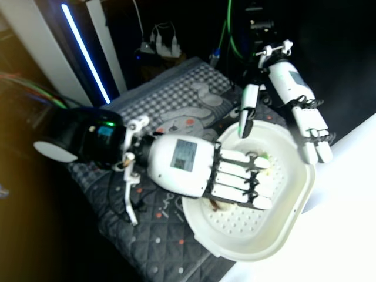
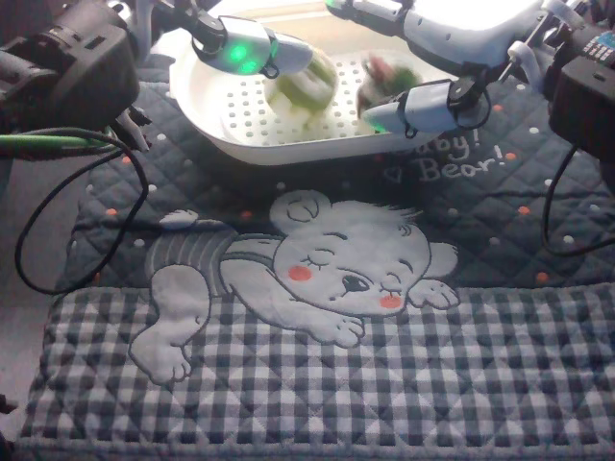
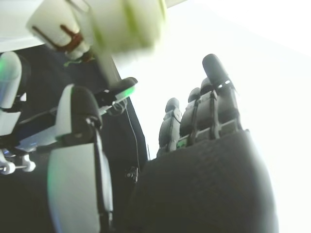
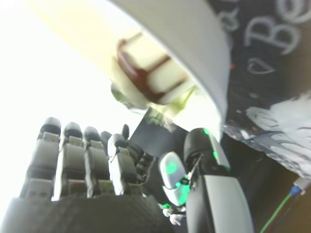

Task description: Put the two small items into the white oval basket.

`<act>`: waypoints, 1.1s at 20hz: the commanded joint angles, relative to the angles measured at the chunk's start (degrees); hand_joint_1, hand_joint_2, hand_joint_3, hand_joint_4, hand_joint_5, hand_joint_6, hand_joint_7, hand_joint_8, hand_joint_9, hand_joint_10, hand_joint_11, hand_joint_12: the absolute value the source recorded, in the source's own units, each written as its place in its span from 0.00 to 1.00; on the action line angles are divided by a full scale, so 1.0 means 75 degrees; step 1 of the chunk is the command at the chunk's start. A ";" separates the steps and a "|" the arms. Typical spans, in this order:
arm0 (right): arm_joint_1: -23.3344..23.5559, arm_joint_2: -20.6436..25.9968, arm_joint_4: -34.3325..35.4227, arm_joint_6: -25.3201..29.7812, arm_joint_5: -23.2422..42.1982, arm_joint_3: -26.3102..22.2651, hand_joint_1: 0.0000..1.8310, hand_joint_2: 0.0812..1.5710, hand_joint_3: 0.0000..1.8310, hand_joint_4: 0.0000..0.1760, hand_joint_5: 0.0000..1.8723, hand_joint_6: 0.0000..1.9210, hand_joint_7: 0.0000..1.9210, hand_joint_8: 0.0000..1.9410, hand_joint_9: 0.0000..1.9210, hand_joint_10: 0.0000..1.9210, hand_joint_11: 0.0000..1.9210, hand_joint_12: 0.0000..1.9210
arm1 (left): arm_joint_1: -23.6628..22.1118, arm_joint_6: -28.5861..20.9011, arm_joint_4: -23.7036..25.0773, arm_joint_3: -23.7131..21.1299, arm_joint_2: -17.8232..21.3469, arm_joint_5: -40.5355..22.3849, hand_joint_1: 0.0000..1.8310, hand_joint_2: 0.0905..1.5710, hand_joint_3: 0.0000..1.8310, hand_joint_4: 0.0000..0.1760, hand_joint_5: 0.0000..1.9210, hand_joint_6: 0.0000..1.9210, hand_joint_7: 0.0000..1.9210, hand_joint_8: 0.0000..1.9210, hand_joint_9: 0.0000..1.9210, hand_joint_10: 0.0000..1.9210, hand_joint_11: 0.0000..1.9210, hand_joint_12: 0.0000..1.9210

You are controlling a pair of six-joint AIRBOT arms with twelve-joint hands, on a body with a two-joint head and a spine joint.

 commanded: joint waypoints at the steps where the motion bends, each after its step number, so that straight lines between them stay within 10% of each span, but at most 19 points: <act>1: 0.0120 0.0138 0.0026 -0.0057 0.0938 -0.0004 0.23 0.65 0.00 0.73 0.00 0.00 0.00 0.00 0.00 0.00 0.00 0.00 | -0.0018 -0.0027 -0.0029 -0.0003 0.0098 -0.0956 0.38 0.61 0.00 0.86 0.00 0.00 0.00 0.00 0.00 0.00 0.00 0.32; 4: 0.0121 0.0543 0.0021 -0.0313 0.0938 -0.0483 0.21 0.64 0.00 0.52 0.00 0.00 0.00 0.00 0.00 0.00 0.00 0.00 | 0.0098 -0.0025 -0.0028 -0.0434 0.0489 -0.1279 0.37 0.59 0.00 1.00 0.00 0.00 0.00 0.00 0.00 0.00 0.00 0.00; 8: 0.0124 0.1687 -0.0271 -0.0657 0.1197 -0.1807 0.18 0.69 0.00 0.73 0.00 0.00 0.00 0.00 0.00 0.00 0.01 0.01 | 0.0681 -0.0031 -0.0195 -0.1671 0.1770 -0.2491 0.41 0.65 0.01 0.56 0.00 0.00 0.00 0.00 0.00 0.00 0.00 0.00; 11: 0.0118 0.2842 -0.0622 -0.0653 0.1723 -0.2842 0.16 0.74 0.00 0.99 0.00 0.00 0.00 0.00 0.00 0.00 0.00 0.29 | 0.1554 -0.0047 -0.0398 -0.2656 0.2691 -0.3912 0.38 0.65 0.01 0.60 0.00 0.00 0.00 0.00 0.00 0.00 0.03 0.02; 12: 0.0114 0.3116 -0.0760 -0.0652 0.1777 -0.3085 0.15 0.76 0.00 0.95 0.00 0.00 0.00 0.00 0.00 0.00 0.00 0.30 | 0.1746 -0.0058 -0.0409 -0.2877 0.2867 -0.4235 0.40 0.64 0.00 0.82 0.00 0.00 0.00 0.00 0.00 0.00 0.02 0.01; 13: 0.0094 0.3446 -0.0877 -0.0652 0.1848 -0.3376 0.15 0.77 0.00 0.80 0.00 0.00 0.00 0.00 0.00 0.00 0.00 0.25 | 0.2010 -0.0073 -0.0460 -0.3121 0.3088 -0.4611 0.39 0.63 0.00 0.96 0.00 0.00 0.00 0.00 0.00 0.00 0.00 0.01; 14: 0.0070 0.3743 -0.0972 -0.0652 0.1866 -0.3653 0.14 0.78 0.00 0.59 0.00 0.00 0.00 0.00 0.00 0.00 0.00 0.05 | 0.2244 -0.0147 -0.0465 -0.3317 0.3272 -0.5013 0.37 0.63 0.00 0.79 0.00 0.00 0.00 0.00 0.00 0.00 0.01 0.02; 15: 0.0033 0.3977 -0.1060 -0.0652 0.1915 -0.3878 0.10 0.75 0.00 0.80 0.00 0.00 0.00 0.00 0.00 0.00 0.00 0.01 | 0.2496 -0.0225 -0.0463 -0.3502 0.3435 -0.5359 0.37 0.64 0.00 0.69 0.00 0.00 0.00 0.00 0.00 0.00 0.01 0.02; 16: -0.0232 0.4227 -0.1115 -0.0613 0.2169 -0.4121 0.10 0.71 0.00 0.96 0.00 0.00 0.00 0.00 0.00 0.00 0.01 0.01 | 0.2864 -0.0323 -0.0464 -0.3733 0.3621 -0.5895 0.38 0.66 0.00 0.88 0.00 0.00 0.00 0.00 0.00 0.00 0.00 0.15; 17: -0.0704 0.4407 -0.1108 -0.0282 0.2746 -0.4234 0.14 0.72 0.00 0.76 0.00 0.00 0.00 0.00 0.00 0.00 0.00 0.00 | 0.3142 -0.0419 -0.0464 -0.3844 0.3683 -0.6259 0.37 0.66 0.00 0.98 0.00 0.00 0.00 0.00 0.00 0.00 0.00 0.21; 19: -0.1708 0.4705 -0.1060 0.0931 0.4176 -0.4252 0.17 0.71 0.00 0.98 0.00 0.00 0.00 0.00 0.00 0.00 0.02 0.01 | 0.3570 -0.0513 -0.0390 -0.4050 0.3731 -0.6876 0.38 0.66 0.00 1.00 0.00 0.00 0.00 0.00 0.00 0.00 0.00 0.11; 22: -0.2621 0.5025 -0.0658 0.0967 0.5750 -0.4678 0.18 0.69 0.00 0.73 0.00 0.00 0.00 0.00 0.00 0.00 0.00 0.00 | 0.4096 -0.0886 -0.0226 -0.4328 0.3866 -0.8007 0.38 0.67 0.00 0.99 0.00 0.00 0.00 0.00 0.00 0.00 0.00 0.01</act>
